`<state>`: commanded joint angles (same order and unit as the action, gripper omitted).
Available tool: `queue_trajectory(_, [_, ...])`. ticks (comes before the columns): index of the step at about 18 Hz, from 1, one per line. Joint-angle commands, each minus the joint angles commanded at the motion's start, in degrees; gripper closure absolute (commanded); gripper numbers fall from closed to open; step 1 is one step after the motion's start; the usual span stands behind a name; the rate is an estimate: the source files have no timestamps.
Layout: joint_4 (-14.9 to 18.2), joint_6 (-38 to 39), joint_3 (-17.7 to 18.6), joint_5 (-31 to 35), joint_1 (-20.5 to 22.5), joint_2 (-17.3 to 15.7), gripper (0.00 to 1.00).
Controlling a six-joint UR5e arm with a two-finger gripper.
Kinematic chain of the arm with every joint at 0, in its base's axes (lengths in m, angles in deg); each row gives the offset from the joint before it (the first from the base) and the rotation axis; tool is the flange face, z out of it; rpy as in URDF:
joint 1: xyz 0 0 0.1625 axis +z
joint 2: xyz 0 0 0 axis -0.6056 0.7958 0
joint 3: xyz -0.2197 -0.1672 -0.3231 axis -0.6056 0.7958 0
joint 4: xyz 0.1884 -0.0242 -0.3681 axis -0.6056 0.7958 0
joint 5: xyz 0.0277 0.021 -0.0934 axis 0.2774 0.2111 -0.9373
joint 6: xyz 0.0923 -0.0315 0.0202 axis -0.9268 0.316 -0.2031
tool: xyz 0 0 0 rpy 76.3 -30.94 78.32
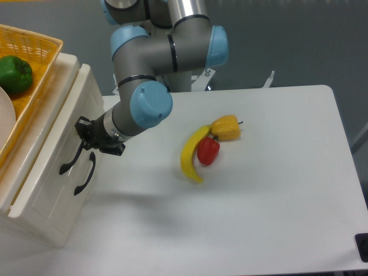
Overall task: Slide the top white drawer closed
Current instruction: 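Push the drawer front with the gripper into the cabinet, then hold the gripper against the closed drawer front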
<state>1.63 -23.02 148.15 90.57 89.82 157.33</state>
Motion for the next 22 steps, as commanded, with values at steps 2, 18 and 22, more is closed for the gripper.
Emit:
queue_trajectory(2, [0.0, -0.09, 0.0, 0.0, 0.0, -0.09, 1.0])
queue_trajectory(18, [-0.18, -0.17, -0.09, 0.96, -0.62, 0.18, 0.81])
queue_trajectory(22, [0.0, 0.0, -0.26, 2.72, 2.1, -0.09, 0.76])
